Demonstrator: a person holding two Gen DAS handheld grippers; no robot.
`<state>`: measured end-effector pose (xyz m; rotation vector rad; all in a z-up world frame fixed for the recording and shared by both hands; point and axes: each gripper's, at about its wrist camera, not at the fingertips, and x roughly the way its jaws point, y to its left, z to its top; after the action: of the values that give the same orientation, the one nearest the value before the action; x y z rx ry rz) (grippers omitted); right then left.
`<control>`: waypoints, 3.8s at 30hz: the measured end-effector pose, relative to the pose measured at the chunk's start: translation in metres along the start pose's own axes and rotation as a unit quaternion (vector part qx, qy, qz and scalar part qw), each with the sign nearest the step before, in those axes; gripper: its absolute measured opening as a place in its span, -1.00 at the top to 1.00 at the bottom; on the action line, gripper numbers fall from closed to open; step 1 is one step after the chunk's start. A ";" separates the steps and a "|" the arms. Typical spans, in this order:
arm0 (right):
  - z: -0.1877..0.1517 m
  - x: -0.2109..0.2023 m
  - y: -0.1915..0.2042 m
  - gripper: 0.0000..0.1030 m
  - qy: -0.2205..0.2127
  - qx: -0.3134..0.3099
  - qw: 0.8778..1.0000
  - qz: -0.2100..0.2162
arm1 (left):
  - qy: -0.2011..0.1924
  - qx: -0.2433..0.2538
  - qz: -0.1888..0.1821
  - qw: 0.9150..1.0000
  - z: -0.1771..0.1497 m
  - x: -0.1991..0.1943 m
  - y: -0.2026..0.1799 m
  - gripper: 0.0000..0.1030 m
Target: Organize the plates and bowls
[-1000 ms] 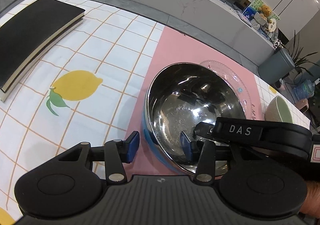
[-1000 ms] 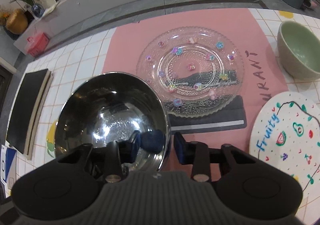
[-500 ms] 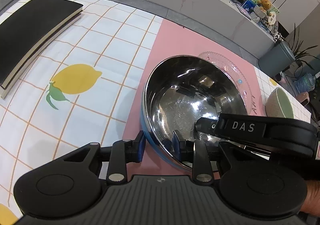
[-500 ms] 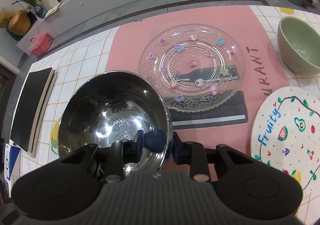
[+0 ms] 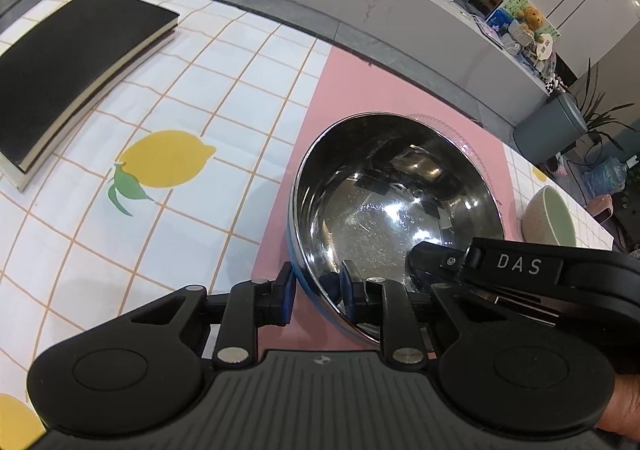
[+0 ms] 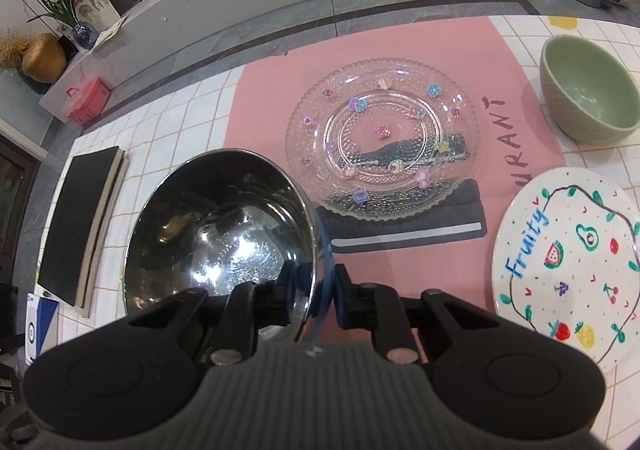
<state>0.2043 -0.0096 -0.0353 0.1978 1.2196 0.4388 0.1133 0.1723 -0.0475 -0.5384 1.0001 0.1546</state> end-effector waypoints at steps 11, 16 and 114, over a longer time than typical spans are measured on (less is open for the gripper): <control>-0.011 -0.036 -0.016 0.67 -0.022 0.033 0.999 0.009 | -0.020 0.021 -0.016 0.999 -0.004 -0.023 -0.020 0.50; -0.024 -0.059 -0.025 0.67 -0.043 0.039 0.998 0.005 | -0.024 0.039 -0.024 0.999 -0.013 -0.033 -0.032 0.50; -0.225 -0.182 -0.160 0.88 -0.075 0.110 0.991 -0.023 | 0.053 0.335 -0.063 0.939 -0.175 -0.080 -0.126 0.45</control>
<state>-0.0214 -0.2508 -0.0150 0.3845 1.1221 0.2442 -0.0167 -0.0130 -0.0094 0.0187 1.0461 -0.3279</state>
